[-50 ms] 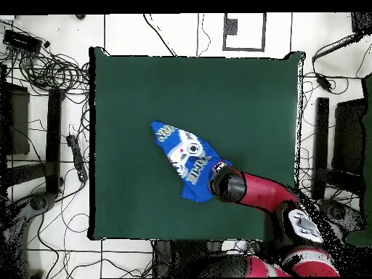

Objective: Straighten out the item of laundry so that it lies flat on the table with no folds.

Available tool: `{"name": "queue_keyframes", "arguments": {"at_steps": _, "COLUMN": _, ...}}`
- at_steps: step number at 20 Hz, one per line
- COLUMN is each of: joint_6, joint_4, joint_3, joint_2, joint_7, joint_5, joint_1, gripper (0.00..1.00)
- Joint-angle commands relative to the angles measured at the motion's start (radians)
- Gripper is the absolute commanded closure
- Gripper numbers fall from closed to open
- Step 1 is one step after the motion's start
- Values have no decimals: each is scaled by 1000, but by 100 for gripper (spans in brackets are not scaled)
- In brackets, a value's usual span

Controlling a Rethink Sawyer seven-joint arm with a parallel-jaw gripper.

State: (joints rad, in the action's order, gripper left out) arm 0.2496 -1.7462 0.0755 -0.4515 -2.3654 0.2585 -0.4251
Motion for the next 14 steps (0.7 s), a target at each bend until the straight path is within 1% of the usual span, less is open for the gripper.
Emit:
{"name": "queue_keyframes", "arguments": {"at_steps": 1, "joint_6": -6, "joint_4": -50, "joint_3": -148, "joint_2": 32, "joint_7": 202, "joint_5": 178, "joint_1": -127, "gripper": 100}}
{"name": "queue_keyframes", "arguments": {"at_steps": 5, "joint_6": 15, "joint_4": -37, "joint_3": -191, "joint_2": 39, "joint_7": 207, "joint_5": 253, "joint_1": -205, "gripper": 100}}
{"name": "queue_keyframes", "arguments": {"at_steps": 8, "joint_6": 11, "joint_4": -30, "joint_3": -200, "joint_2": 51, "joint_7": 180, "joint_5": 293, "joint_1": -217, "gripper": 100}}
{"name": "queue_keyframes", "arguments": {"at_steps": 10, "joint_6": 0, "joint_4": -27, "joint_3": -211, "joint_2": 75, "joint_7": 157, "joint_5": 313, "joint_1": -233, "gripper": 100}}
{"name": "queue_keyframes", "arguments": {"at_steps": 14, "joint_6": -82, "joint_4": 7, "joint_3": -157, "joint_2": 128, "joint_7": 80, "joint_5": 376, "joint_1": -190, "gripper": 100}}
